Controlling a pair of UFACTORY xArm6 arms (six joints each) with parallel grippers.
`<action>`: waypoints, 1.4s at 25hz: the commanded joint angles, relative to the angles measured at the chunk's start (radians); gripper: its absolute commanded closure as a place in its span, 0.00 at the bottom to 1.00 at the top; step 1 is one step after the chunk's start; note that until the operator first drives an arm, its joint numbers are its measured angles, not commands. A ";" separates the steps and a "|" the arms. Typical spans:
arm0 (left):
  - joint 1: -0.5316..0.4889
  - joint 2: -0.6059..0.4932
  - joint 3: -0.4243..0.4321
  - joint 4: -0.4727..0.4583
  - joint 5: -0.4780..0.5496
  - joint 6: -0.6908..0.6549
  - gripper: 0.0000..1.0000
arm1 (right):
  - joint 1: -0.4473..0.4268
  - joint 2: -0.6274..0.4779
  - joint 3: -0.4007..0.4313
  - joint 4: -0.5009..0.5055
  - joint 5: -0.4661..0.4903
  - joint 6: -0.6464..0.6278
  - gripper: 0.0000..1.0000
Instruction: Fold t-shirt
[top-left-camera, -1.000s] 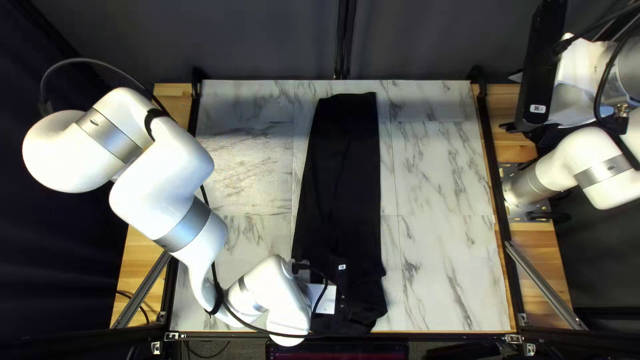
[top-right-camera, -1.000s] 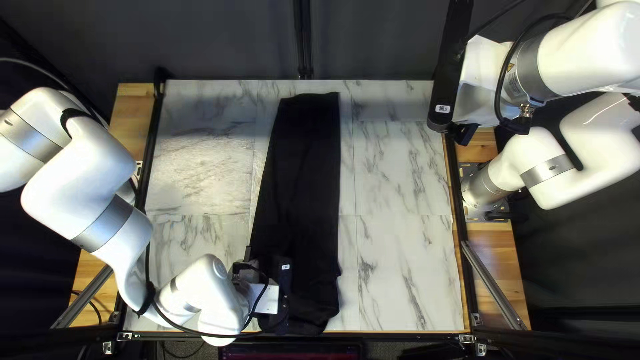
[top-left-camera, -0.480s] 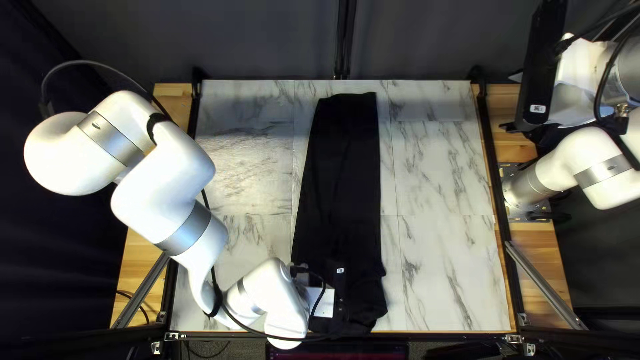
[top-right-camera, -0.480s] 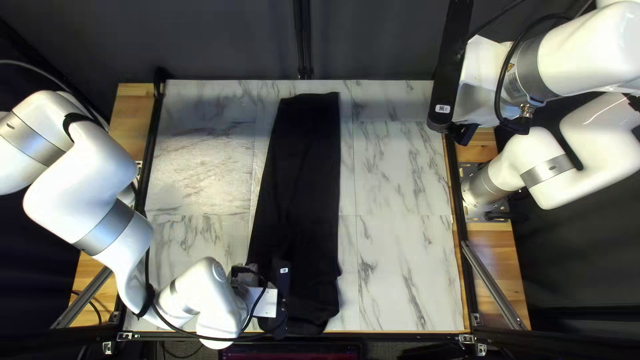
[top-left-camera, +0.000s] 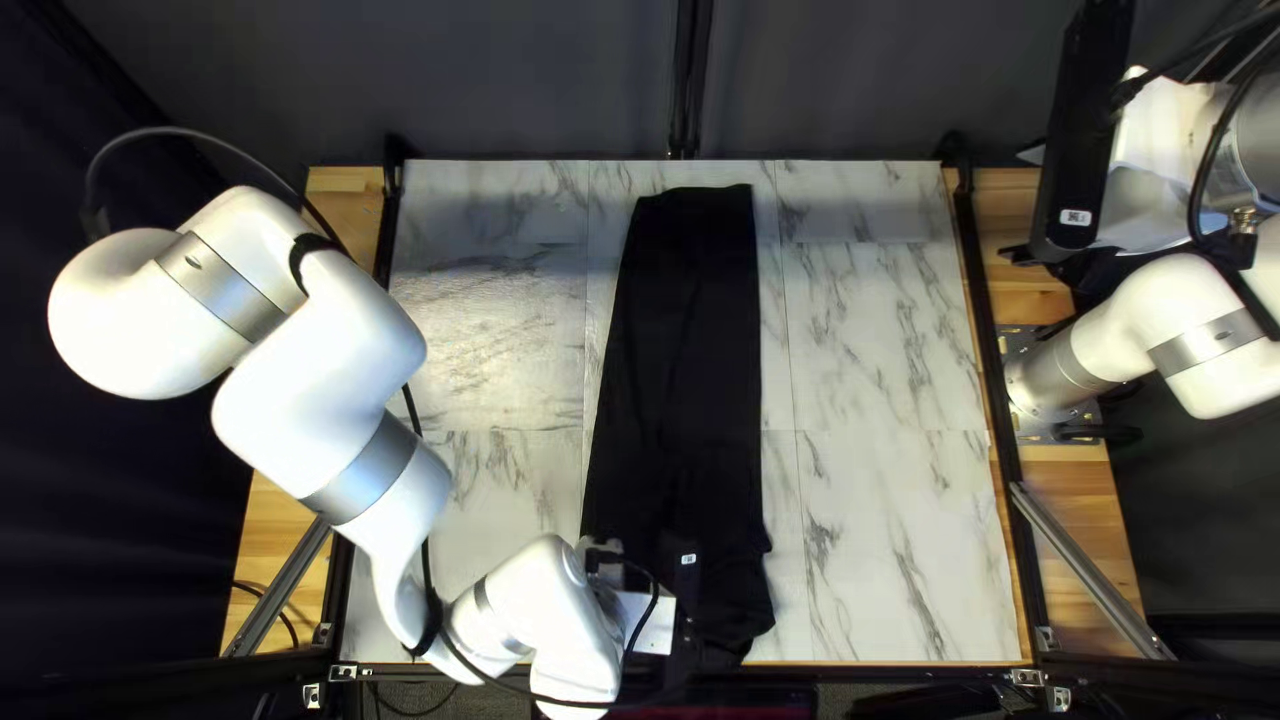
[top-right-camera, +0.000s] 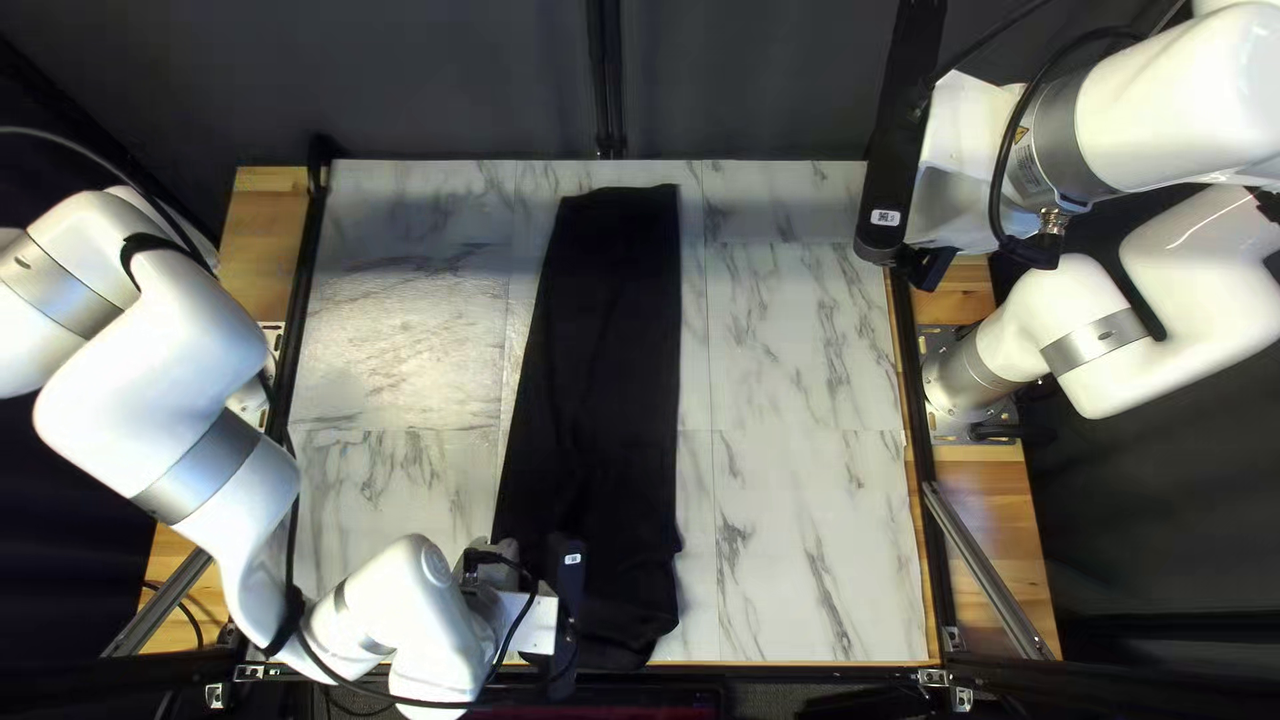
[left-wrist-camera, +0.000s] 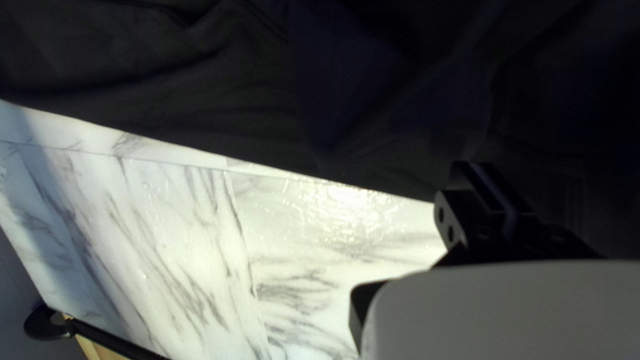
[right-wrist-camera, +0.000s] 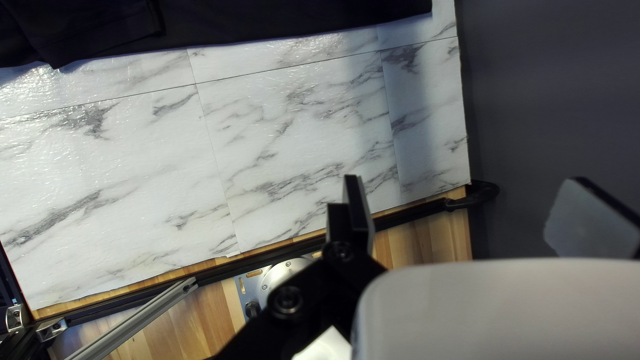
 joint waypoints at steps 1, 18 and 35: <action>0.005 0.002 0.011 -0.002 -0.021 -0.003 0.03 | 0.000 0.000 0.000 0.000 0.000 0.000 0.00; 0.013 -0.021 0.051 0.003 -0.051 -0.024 0.75 | 0.000 0.000 0.000 0.000 0.000 0.000 0.00; 0.002 -0.037 0.065 0.006 -0.059 -0.035 0.58 | 0.000 0.000 0.000 0.000 0.000 0.000 0.00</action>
